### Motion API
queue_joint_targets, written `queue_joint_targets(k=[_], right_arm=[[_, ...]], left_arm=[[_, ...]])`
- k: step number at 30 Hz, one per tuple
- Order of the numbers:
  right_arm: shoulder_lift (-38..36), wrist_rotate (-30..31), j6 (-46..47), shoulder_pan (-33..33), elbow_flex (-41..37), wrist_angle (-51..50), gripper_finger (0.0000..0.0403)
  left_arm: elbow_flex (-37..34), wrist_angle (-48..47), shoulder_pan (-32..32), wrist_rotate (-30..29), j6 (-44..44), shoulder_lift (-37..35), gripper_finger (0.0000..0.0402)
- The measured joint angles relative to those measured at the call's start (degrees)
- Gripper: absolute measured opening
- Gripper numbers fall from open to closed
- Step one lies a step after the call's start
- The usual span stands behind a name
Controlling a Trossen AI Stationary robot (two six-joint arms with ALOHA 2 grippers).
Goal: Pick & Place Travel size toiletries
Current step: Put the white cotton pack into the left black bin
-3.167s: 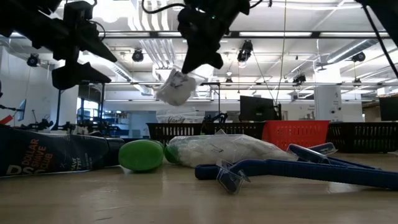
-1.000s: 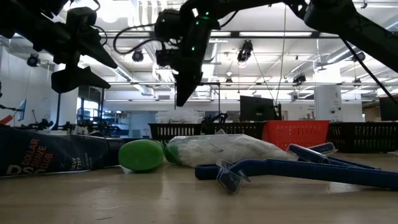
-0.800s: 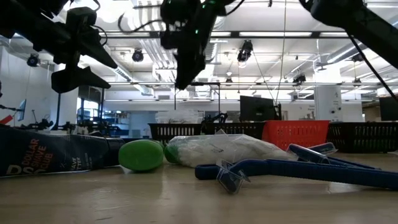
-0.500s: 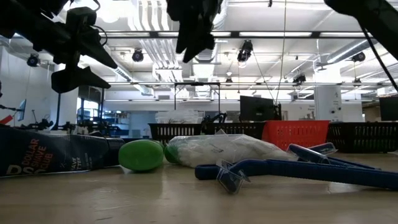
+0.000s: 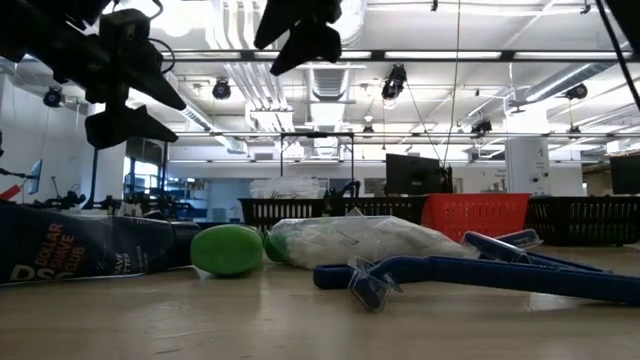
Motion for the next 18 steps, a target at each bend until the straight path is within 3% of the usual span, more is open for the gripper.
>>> queue_joint_targets(k=[4, 9, 14, 18], right_arm=[[-5.93, 2.63, 4.52, -0.67, -12.47, 13.72, 0.0247], [-17.12, 2.06, 12.55, -2.42, -29.15, 16.51, 0.0225], [-25.06, -4.87, 27.03, -3.05, -43.08, 17.18, 0.0213], [-28.45, -9.36, 34.57, -0.56, -49.56, 18.96, 0.0214]], left_arm=[[0.0, -0.02, -0.04, 1.41, 0.16, 0.31, 0.0262], [0.0, -0.02, -0.08, 2.86, 0.12, 0.62, 0.0262], [0.0, 0.04, -0.07, 3.19, 0.13, 0.69, 0.0262], [0.0, 0.22, -0.09, 7.12, 2.07, 1.58, 0.0262]])
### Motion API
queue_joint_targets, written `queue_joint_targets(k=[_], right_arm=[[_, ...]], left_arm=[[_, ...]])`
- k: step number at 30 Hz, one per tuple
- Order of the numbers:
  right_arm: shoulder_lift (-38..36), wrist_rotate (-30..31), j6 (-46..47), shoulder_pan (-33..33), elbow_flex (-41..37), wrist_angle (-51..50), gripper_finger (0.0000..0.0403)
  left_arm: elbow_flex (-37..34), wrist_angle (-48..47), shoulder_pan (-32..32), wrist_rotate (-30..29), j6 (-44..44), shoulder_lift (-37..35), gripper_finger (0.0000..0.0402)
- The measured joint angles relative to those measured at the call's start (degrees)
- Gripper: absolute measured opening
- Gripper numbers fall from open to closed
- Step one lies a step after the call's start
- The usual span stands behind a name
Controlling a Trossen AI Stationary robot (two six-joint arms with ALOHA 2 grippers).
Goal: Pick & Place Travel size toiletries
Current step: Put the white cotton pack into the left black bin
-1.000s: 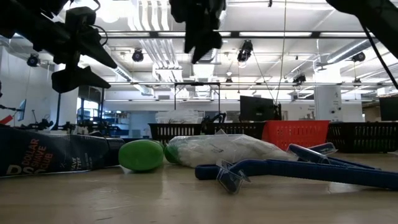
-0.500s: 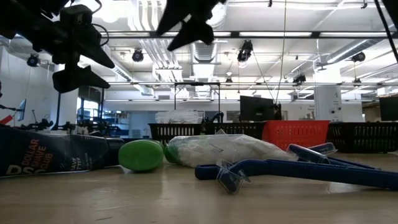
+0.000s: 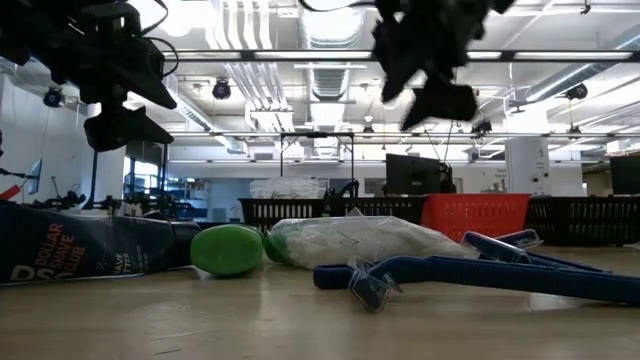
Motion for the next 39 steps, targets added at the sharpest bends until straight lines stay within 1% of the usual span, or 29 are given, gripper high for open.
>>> queue_joint_targets(k=[5, 9, 15, 18, 20, 23, 26, 31, 35, 39], right_arm=[[-0.56, -1.79, 6.13, 4.38, -4.44, 0.8, 0.0225], [1.38, -3.3, 9.28, 7.65, -7.08, 4.55, 0.0236], [4.56, -3.1, 12.99, 10.58, -10.36, 14.24, 0.0247], [5.96, -2.34, 14.77, 11.34, -11.55, 18.58, 0.0249], [6.83, -1.2, 15.52, 11.58, -12.17, 20.12, 0.0245], [9.16, -1.09, 15.09, 11.59, -12.48, 21.28, 0.0234], [10.77, -0.55, 14.28, 11.59, -12.32, 23.61, 0.0222], [11.73, 1.84, 11.7, 11.74, -12.18, 23.7, 0.0207], [11.62, 1.83, 8.31, 12.15, -12.13, 23.8, 0.0198], [12.3, 1.79, 5.92, 12.51, -12.16, 24.4, 0.0189]], left_arm=[[0.0, 0.14, 0.0, 3.79, 0.46, 4.1, 0.0262], [0.0, 2.52, 0.0, 6.21, -1.06, 8.41, 0.0262], [0.0, 13.26, -0.91, 12.74, -2.17, 14.9, 0.0261], [0.0, 18.24, -1.95, 12.94, -2.54, 17.65, 0.0261], [0.0, 21.42, -2.71, 12.93, -2.58, 19.43, 0.0261], [0.37, 24.63, -3.89, 12.95, -2.81, 22.17, 0.0261], [2.71, 25.39, -5.2, 12.95, -2.88, 25.51, 0.0261], [10.21, 25.37, -8.12, 11.95, -1.33, 33.69, 0.0254], [17.03, 22.43, -9.34, 10.39, 2.07, 40.7, 0.0237], [22.23, 19.34, -9.63, 11.2, 4.24, 46.52, 0.0222]])
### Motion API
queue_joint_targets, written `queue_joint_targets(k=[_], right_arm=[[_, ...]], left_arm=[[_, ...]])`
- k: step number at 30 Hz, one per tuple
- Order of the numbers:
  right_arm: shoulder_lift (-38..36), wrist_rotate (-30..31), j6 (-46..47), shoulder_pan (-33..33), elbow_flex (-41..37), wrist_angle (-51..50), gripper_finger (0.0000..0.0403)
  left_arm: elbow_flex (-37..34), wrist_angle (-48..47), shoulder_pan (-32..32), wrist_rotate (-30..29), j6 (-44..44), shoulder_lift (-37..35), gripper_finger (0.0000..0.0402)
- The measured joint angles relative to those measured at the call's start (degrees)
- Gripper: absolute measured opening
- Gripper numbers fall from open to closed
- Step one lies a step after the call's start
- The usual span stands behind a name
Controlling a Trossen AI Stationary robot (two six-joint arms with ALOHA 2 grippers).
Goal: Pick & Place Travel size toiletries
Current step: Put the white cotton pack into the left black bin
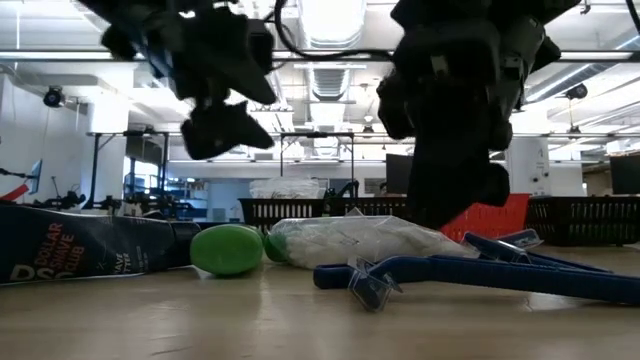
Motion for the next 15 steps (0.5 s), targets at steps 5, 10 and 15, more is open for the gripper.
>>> queue_joint_targets(k=[5, 10, 15], right_arm=[[3.14, -0.14, -0.59, 0.04, -0.02, 2.01, 0.0177], [4.69, 1.7, 0.13, 0.11, 0.07, 4.26, 0.0169], [4.56, 2.62, -0.05, 0.01, -0.02, 10.36, 0.016]], left_arm=[[3.46, -0.26, -0.04, 4.64, 3.28, 5.52, 0.0208], [5.3, -0.29, -0.08, 6.54, 9.3, 9.72, 0.0198], [5.57, -0.31, -0.42, 7.64, 11.49, 11.59, 0.0197]])
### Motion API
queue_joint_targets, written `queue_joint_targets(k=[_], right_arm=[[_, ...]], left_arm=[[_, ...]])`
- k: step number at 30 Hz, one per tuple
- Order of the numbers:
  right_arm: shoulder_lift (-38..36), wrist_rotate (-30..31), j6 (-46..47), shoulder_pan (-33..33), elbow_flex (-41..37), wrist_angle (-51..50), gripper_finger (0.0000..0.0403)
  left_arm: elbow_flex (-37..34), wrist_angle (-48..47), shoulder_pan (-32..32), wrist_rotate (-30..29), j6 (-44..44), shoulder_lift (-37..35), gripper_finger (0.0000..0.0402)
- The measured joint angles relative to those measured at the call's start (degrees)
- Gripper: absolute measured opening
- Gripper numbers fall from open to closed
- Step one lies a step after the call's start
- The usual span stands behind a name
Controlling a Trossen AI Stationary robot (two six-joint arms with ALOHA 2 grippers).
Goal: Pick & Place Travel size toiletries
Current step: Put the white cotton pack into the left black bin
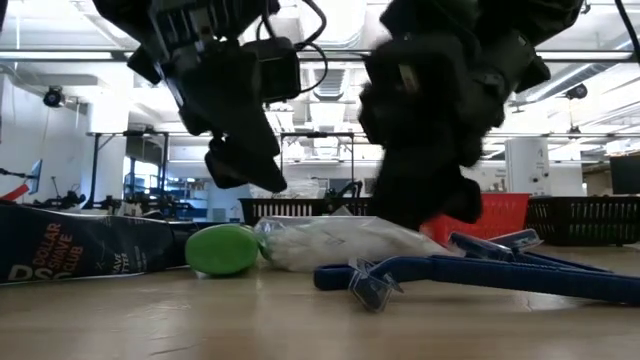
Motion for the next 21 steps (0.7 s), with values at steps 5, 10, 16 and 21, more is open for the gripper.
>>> queue_joint_targets(k=[5, 10, 16, 21], right_arm=[[-0.48, -0.12, 2.44, -0.06, 0.02, 6.38, 0.0152], [-0.91, -0.37, 4.36, 0.0, 0.76, 3.75, 0.0141], [-0.24, -2.63, 4.07, 2.23, 5.84, -9.94, 0.0131], [2.87, 1.64, 3.85, 3.2, 9.13, -12.8, 0.012]], left_arm=[[-1.48, -0.39, -1.91, 0.38, -0.62, -0.54, 0.0197], [-1.98, -0.91, -2.7, 0.31, -0.75, -0.92, 0.0197], [-2.14, -0.42, -2.81, 0.03, 0.35, -1.17, 0.0197], [-2.21, -0.34, -3.37, -0.22, 0.47, -1.17, 0.0197]])
